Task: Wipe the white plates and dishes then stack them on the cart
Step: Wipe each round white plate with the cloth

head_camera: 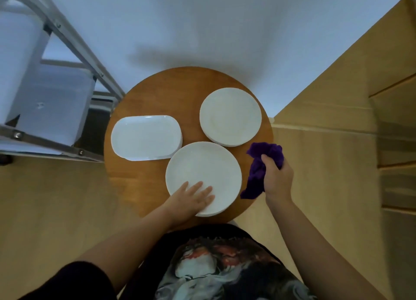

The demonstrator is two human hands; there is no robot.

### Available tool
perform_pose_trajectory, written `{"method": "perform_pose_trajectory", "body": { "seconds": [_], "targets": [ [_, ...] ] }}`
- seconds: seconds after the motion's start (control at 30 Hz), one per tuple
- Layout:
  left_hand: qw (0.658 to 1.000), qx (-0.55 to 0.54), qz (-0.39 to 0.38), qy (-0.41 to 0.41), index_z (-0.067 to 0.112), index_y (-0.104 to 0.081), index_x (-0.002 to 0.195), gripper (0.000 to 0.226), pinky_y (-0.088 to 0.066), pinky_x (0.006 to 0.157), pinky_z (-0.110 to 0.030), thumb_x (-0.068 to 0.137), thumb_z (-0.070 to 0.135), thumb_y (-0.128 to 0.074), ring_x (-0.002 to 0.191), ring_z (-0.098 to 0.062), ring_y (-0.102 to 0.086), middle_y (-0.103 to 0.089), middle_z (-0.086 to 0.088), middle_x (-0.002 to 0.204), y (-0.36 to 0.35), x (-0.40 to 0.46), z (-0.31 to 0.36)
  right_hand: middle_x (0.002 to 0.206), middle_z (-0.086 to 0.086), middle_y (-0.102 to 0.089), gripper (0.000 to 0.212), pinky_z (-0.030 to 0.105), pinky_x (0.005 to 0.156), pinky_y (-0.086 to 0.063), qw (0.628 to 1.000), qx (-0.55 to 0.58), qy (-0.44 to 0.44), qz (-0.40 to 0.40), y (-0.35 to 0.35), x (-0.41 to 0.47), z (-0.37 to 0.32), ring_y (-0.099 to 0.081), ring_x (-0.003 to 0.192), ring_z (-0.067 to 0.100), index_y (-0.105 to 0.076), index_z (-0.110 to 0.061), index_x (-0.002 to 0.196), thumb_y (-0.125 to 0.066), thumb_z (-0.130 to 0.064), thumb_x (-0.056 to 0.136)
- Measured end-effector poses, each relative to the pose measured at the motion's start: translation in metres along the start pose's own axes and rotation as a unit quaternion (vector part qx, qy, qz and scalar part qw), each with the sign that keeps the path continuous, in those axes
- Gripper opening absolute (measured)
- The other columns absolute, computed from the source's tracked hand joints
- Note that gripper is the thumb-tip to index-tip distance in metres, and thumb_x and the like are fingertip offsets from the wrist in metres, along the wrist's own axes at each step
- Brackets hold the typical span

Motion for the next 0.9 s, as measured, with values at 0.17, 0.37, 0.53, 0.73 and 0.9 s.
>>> {"method": "perform_pose_trajectory", "body": {
  "seconds": [0.17,0.37,0.53,0.73,0.9],
  "targets": [
    [1.0,-0.025,-0.008,0.011,0.027,0.003,0.151,0.059,0.001,0.115,-0.053,0.102,0.019,-0.03,0.144,-0.036,0.01,0.01,-0.006,0.159,-0.025,0.011,0.003,0.063,-0.013,-0.062,0.014,0.024,0.062,-0.046,0.998,-0.031,0.011,-0.048,-0.013,-0.003,0.011,-0.058,0.062,0.006,-0.062,-0.024,0.076,-0.061,-0.016,0.087],
    [0.999,-0.042,-0.01,0.022,0.029,0.008,0.15,0.06,0.009,0.113,-0.05,0.102,0.029,-0.029,0.143,-0.033,0.016,0.014,-0.004,0.159,-0.042,0.023,0.004,0.061,-0.014,-0.062,0.013,0.019,0.057,-0.045,0.995,-0.064,0.008,-0.082,-0.021,-0.004,0.024,-0.058,0.057,-0.001,-0.061,-0.025,0.077,-0.061,-0.016,0.087],
    [0.996,-0.079,-0.028,0.035,0.026,0.009,0.15,0.071,0.01,0.114,-0.047,0.095,0.059,-0.021,0.144,-0.027,0.017,0.016,-0.001,0.158,-0.043,0.032,0.003,0.065,-0.014,-0.06,0.014,0.025,0.062,-0.045,0.992,-0.086,0.008,-0.09,-0.025,0.001,0.026,-0.057,0.064,0.006,-0.06,-0.028,0.078,-0.061,-0.017,0.087],
    [0.987,-0.143,0.011,0.068,0.025,0.002,0.151,0.067,0.009,0.114,-0.04,0.097,0.055,-0.024,0.146,-0.021,0.01,0.007,0.001,0.16,-0.035,0.034,-0.006,0.073,-0.006,-0.061,0.01,0.037,0.073,-0.051,0.99,-0.096,-0.008,-0.098,-0.03,0.011,0.026,-0.059,0.072,0.015,-0.06,-0.027,0.079,-0.061,-0.02,0.087],
    [0.922,-0.297,0.161,0.189,0.023,-0.025,0.148,0.056,-0.016,0.115,-0.038,0.098,0.045,-0.036,0.143,-0.02,-0.022,-0.026,0.001,0.155,0.008,0.052,-0.035,0.072,-0.008,-0.062,0.009,0.033,0.07,-0.049,0.991,-0.085,-0.022,-0.1,-0.033,0.023,0.023,-0.059,0.071,0.013,-0.06,-0.027,0.08,-0.061,-0.022,0.087]
  ]
}}
Point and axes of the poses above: each hand's wrist, its own x-axis towards the middle knuckle, its own y-axis out of the back of the hand, z = x × y, the point moved 2 cm from there along x, towards the middle knuckle
